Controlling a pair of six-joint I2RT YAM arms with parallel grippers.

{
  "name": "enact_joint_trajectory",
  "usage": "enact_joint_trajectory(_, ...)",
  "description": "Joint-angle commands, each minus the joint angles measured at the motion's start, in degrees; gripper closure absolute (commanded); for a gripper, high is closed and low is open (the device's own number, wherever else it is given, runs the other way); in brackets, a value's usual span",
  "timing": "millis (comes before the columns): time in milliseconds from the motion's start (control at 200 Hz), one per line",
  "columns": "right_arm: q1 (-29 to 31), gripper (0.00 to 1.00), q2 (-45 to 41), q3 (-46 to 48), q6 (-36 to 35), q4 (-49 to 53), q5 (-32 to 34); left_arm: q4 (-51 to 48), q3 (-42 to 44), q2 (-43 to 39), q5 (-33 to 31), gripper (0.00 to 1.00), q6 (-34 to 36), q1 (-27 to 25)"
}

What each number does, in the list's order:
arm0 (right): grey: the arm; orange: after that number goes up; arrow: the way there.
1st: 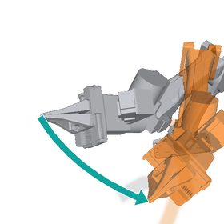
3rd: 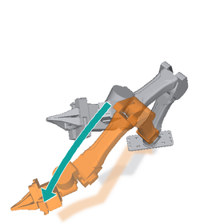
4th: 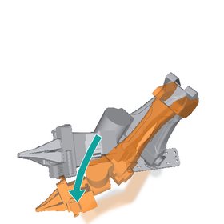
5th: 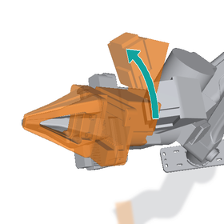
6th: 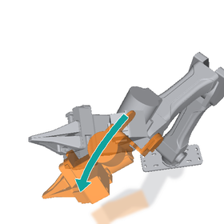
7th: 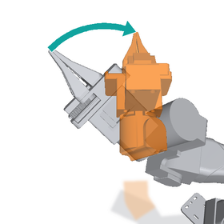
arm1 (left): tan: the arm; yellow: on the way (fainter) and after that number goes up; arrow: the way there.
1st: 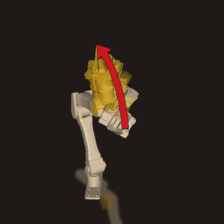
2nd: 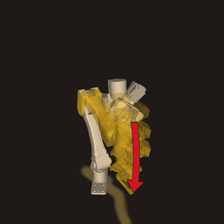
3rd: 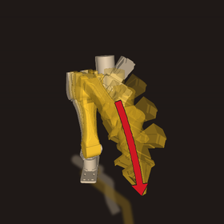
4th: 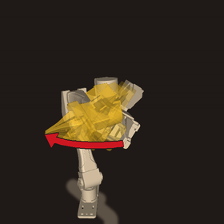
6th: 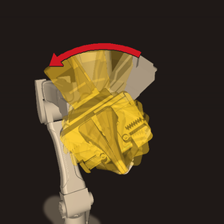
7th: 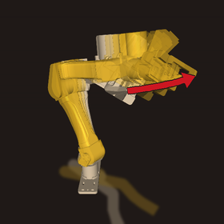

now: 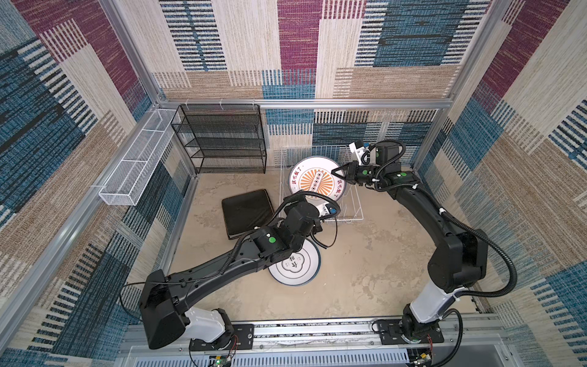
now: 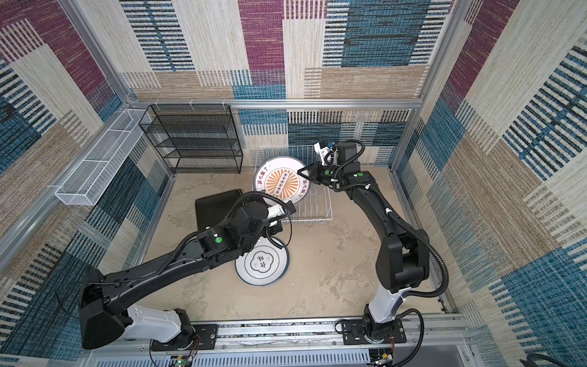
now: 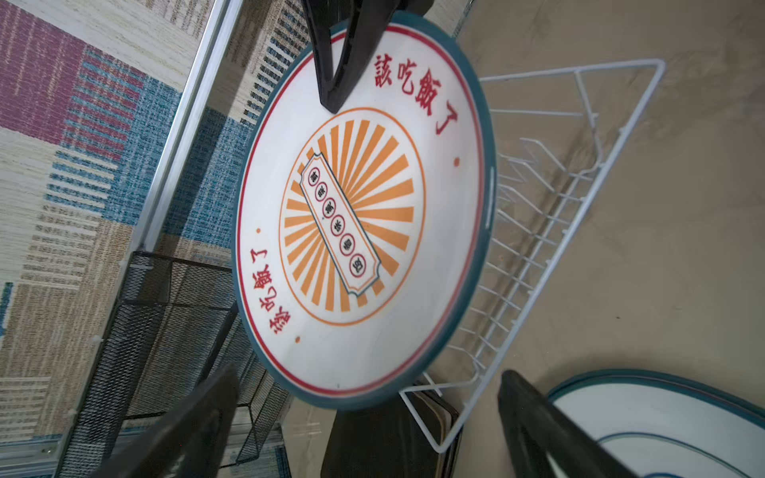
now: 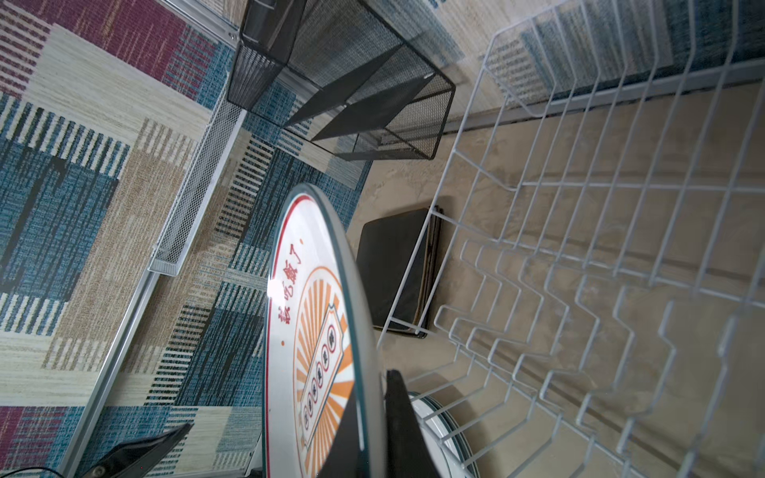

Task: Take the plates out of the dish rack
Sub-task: 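Lift the plate out of the rack while the right gripper grasps its rim, then hold the plate upright with both grippers above the rack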

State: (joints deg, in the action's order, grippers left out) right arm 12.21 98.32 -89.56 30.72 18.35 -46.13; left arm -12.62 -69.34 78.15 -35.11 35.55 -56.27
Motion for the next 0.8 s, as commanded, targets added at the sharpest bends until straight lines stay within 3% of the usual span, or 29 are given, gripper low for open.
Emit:
enact_joint_trajectory(0,-0.80,1.00,-0.86,-0.87,1.71,-5.05,0.06,-2.50,0.51,-2.41,5.90,0.01,-12.97,0.07)
enact_joint_trajectory(200,-2.15,1.00,-2.74,0.68,1.19,-7.04,3.43,-0.25,0.75,-6.21,8.05,0.01,-18.93,0.70)
enact_joint_trajectory(306,-2.36,1.00,-3.09,1.12,0.92,-7.58,3.94,-0.70,0.29,-8.21,11.68,0.01,-24.47,3.54)
enact_joint_trajectory(561,-2.46,1.00,-3.70,2.63,-0.37,-9.01,3.72,-7.29,-3.03,-8.92,28.74,0.01,-48.92,20.14)
enact_joint_trajectory(796,-2.45,1.00,-3.40,2.98,-0.91,-8.91,2.20,-6.84,-2.65,-6.27,44.75,0.01,-64.98,31.73)
